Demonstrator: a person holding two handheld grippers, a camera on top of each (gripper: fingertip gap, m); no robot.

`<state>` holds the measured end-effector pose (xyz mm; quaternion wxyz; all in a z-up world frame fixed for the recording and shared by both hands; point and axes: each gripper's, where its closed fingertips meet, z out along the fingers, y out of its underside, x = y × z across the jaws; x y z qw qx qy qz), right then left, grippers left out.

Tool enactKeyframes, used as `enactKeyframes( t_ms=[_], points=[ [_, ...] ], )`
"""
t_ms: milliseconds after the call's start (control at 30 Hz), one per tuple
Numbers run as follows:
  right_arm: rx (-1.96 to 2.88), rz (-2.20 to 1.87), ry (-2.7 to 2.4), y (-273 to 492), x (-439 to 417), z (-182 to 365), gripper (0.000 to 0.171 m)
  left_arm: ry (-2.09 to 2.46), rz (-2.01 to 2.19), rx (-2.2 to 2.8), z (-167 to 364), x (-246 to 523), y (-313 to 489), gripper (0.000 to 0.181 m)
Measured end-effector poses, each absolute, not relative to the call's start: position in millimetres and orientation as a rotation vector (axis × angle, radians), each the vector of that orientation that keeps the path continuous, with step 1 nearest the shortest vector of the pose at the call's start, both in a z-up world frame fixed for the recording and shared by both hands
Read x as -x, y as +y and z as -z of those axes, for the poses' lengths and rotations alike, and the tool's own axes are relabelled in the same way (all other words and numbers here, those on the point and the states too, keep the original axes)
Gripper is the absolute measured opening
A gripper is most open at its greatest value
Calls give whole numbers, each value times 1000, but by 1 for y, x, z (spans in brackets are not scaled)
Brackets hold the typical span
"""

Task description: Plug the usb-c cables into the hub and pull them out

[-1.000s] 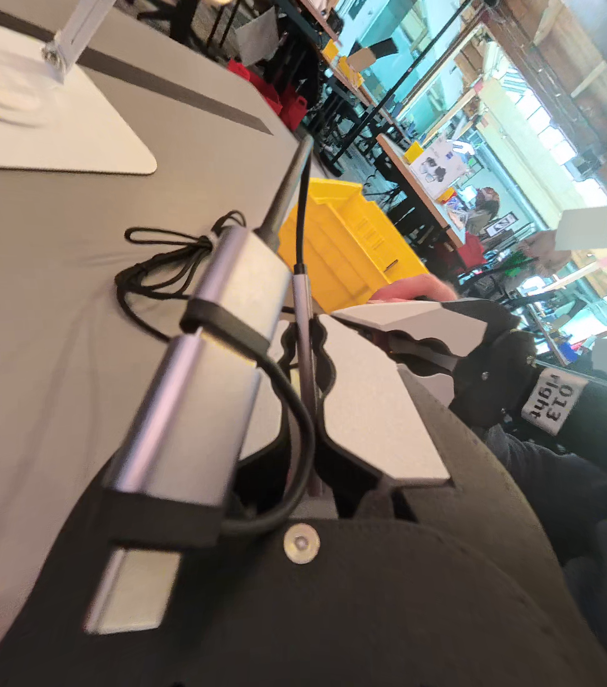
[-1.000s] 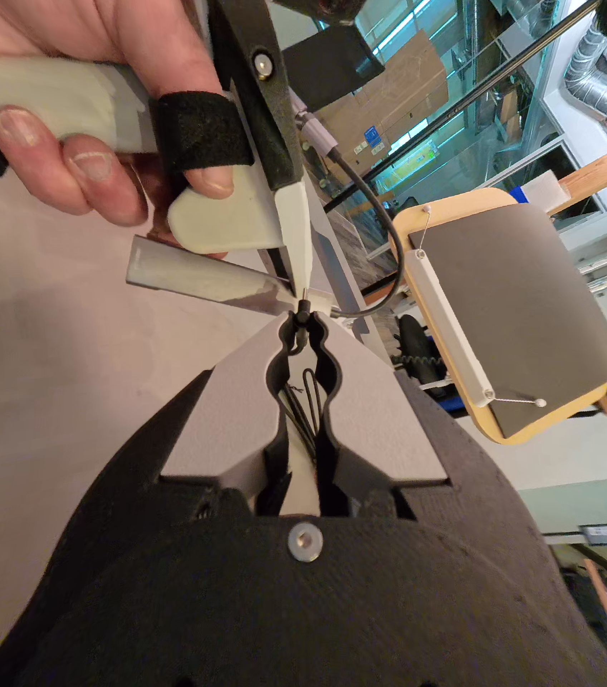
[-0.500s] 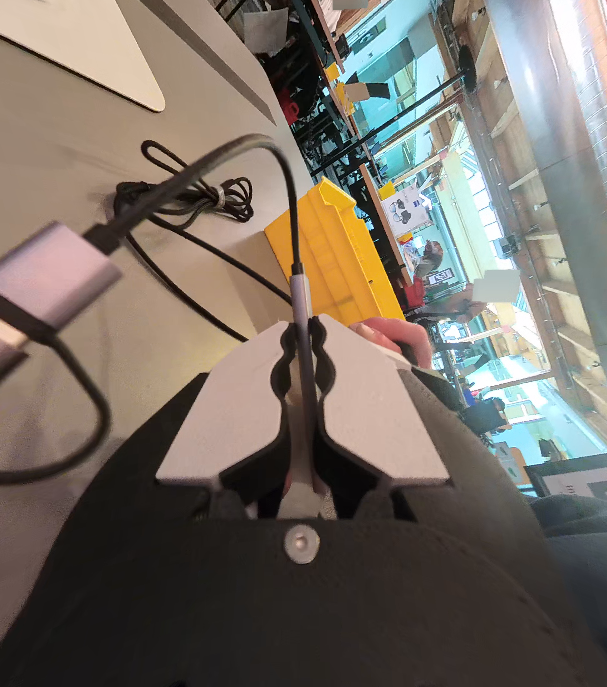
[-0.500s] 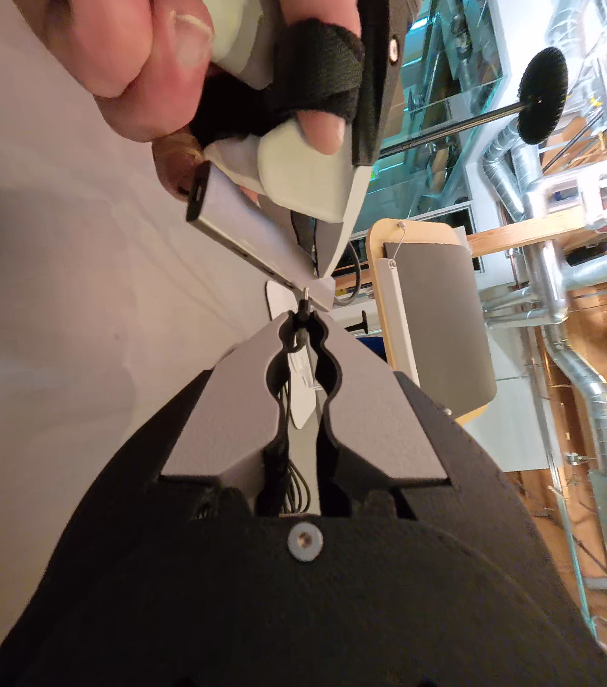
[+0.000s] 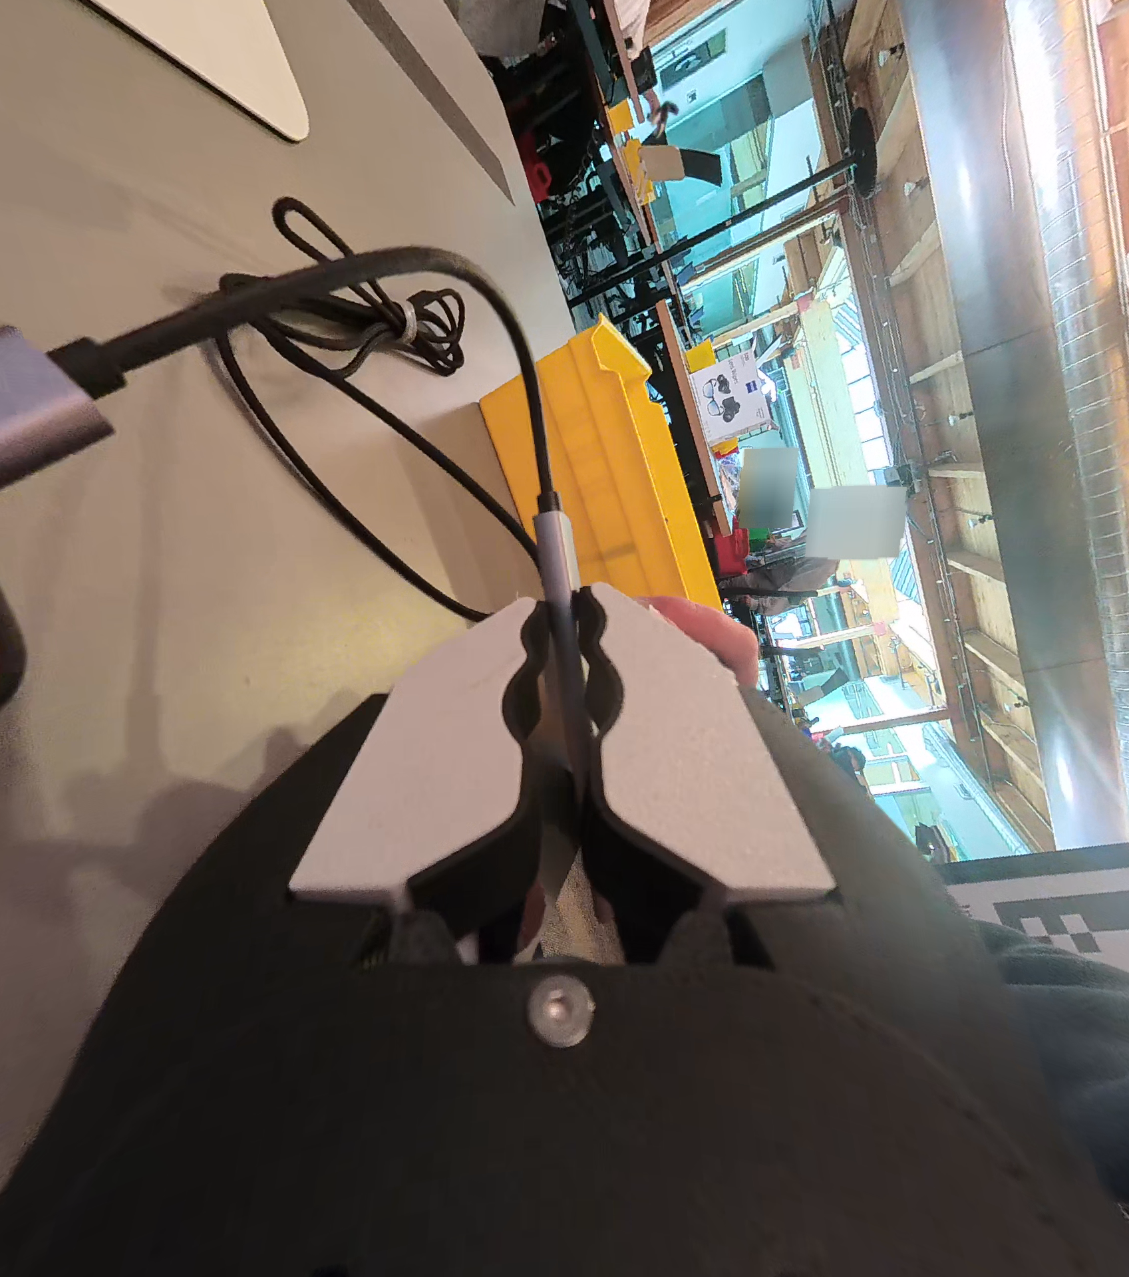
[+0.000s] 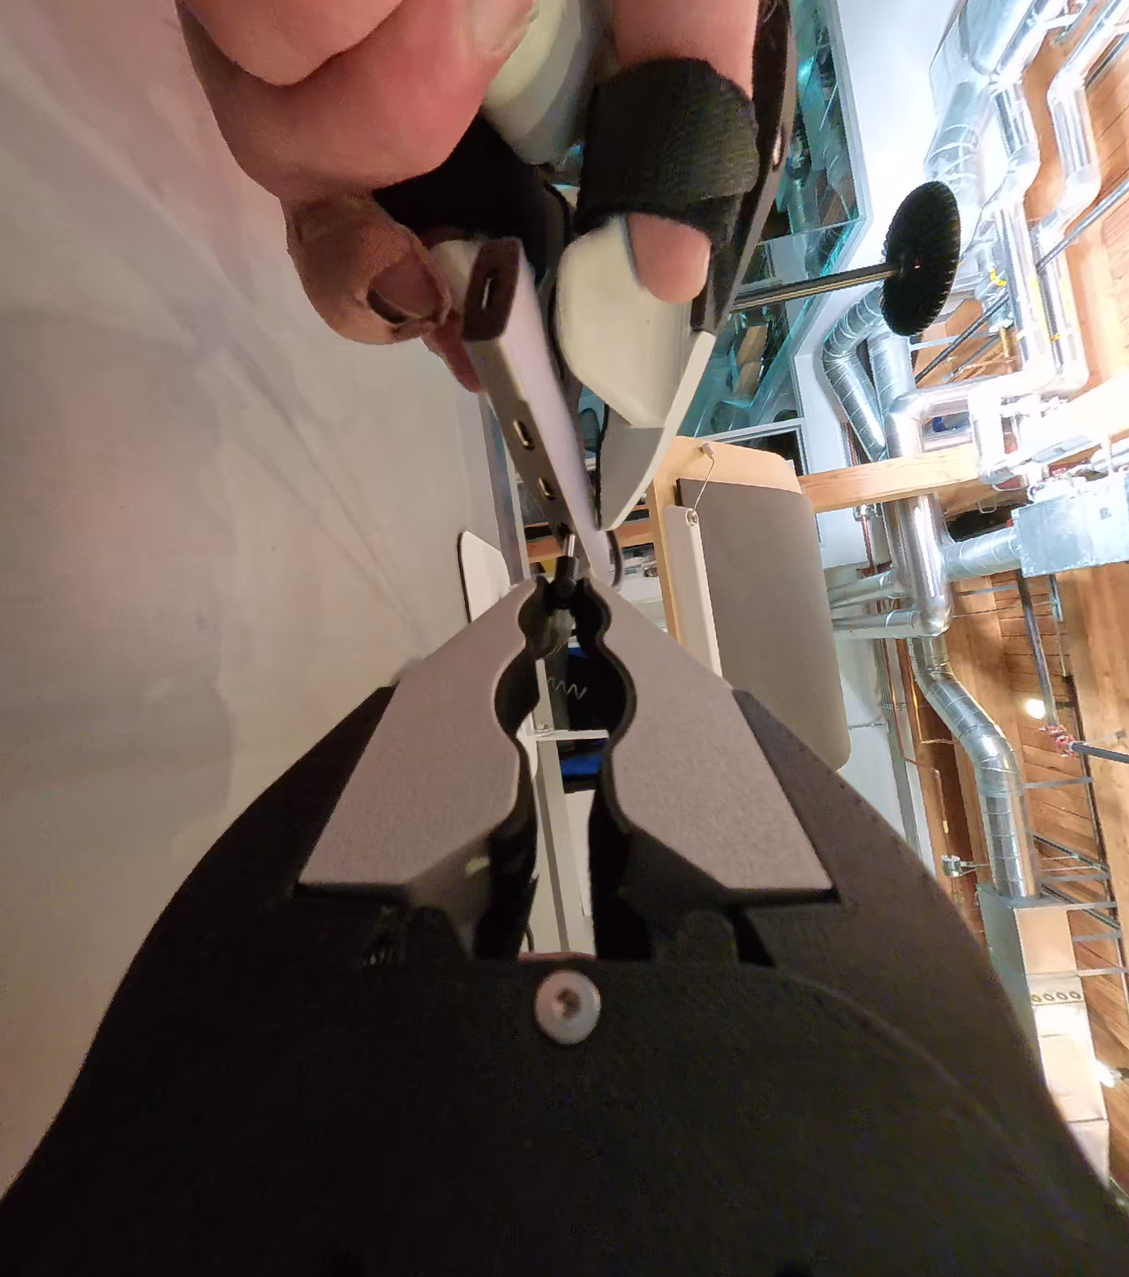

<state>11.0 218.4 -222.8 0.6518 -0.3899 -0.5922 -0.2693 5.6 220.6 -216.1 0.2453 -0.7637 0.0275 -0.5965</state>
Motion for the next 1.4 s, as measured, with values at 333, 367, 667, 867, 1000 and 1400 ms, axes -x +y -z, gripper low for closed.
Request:
enactKeyframes(
  t_ms=[333, 367, 667, 867, 1000, 1400],
  points=[
    [853, 639, -1338, 217, -8, 221, 5, 19, 1640, 2090, 216, -6, 221, 7],
    [855, 637, -1340, 217, -8, 221, 5, 10, 1647, 2088, 215, -5, 221, 7],
    [847, 644, -1340, 215, -6, 223, 4, -41, 1641, 2075, 215, -5, 221, 7],
    [855, 648, -1315, 217, -8, 220, 4, -79, 1637, 2071, 216, -5, 221, 7],
    [856, 644, -1315, 216, -8, 220, 4, -97, 1630, 2061, 215, -6, 221, 7],
    [910, 650, -1284, 220, -10, 220, 5, -156, 1479, 2025, 215, -10, 224, 7]
  ],
)
